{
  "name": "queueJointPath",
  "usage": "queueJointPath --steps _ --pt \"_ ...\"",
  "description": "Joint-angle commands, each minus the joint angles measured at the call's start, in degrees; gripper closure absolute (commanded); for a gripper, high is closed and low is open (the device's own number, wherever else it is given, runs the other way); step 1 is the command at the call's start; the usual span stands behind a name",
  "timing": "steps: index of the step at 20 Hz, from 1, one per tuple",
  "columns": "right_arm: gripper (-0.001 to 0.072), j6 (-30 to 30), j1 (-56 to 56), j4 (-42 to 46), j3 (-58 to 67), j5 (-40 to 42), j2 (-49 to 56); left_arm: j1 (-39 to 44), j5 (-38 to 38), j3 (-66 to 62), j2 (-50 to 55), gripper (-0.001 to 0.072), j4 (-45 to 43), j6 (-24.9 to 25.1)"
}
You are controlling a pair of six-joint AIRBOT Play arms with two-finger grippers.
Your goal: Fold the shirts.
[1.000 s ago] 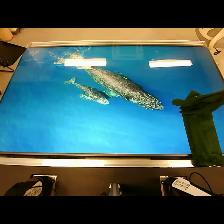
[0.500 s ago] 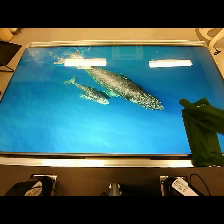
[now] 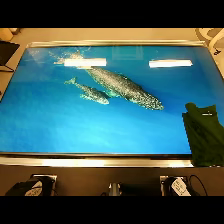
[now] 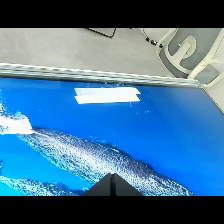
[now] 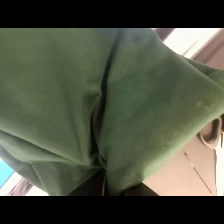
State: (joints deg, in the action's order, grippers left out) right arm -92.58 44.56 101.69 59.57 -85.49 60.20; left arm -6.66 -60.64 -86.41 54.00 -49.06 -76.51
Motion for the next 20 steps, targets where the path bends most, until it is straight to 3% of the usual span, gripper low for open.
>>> queueJointPath --steps 1,2,3,4,5,8,10,12,13,15,17,18,19,20 --pt "0.0689 -2.5 -0.1 2.5 -4.3 1.8 -0.7 0.0 0.1 0.0 -0.1 0.0681 0.0 0.0" --pt "0.0675 -4.2 -0.1 2.5 -5.5 2.4 -0.7 0.0 0.1 0.0 -0.1 0.0682 0.0 0.0" --pt "0.0524 -5.2 -0.1 2.2 -6.4 3.4 -0.7 0.0 0.1 0.0 -0.1 0.0681 0.0 0.0" --pt "0.0217 -5.3 -0.1 1.9 -7.0 4.4 -0.7 0.0 0.1 0.0 -0.1 0.0681 0.0 0.0" --pt "0.0012 -4.6 -0.1 1.9 -6.9 5.5 -0.7 0.0 0.2 0.0 -0.1 0.0681 0.0 0.0" --pt "0.001 0.0 -0.1 2.5 -2.6 9.1 -0.7 0.0 0.3 0.0 0.2 0.0682 0.0 0.0" --pt "0.0014 4.8 -0.1 1.0 4.9 17.3 -0.7 0.0 1.1 0.0 0.8 0.0683 -0.1 0.1" --pt "0.0022 20.0 -2.0 -7.5 14.1 31.6 -0.7 0.9 2.8 -0.3 2.5 0.0685 -2.3 1.1" --pt "0.0026 25.7 -5.2 -9.9 18.5 37.9 -0.7 2.9 3.2 -1.3 4.5 0.0686 -7.7 0.9" --pt "0.0031 28.5 -14.4 -9.3 23.6 45.2 -0.3 9.5 1.7 -4.7 10.3 0.0687 -26.4 -5.0" --pt "0.0031 28.5 -23.5 -9.0 24.5 41.7 1.3 17.8 -4.3 -7.6 17.4 0.0684 -48.7 -12.5" --pt "0.0031 28.1 -28.2 -9.1 24.5 34.8 3.3 20.7 -7.0 -7.5 19.9 0.0682 -54.4 -14.2" --pt "0.003 26.3 -32.3 -9.1 24.5 26.1 6.1 22.6 -10.4 -7.5 22.4 0.0612 -55.6 -14.6" --pt "0.0028 24.3 -35.5 -9.1 24.5 18.6 9.0 23.8 -14.5 -7.5 24.7 0.039 -54.9 -15.4"
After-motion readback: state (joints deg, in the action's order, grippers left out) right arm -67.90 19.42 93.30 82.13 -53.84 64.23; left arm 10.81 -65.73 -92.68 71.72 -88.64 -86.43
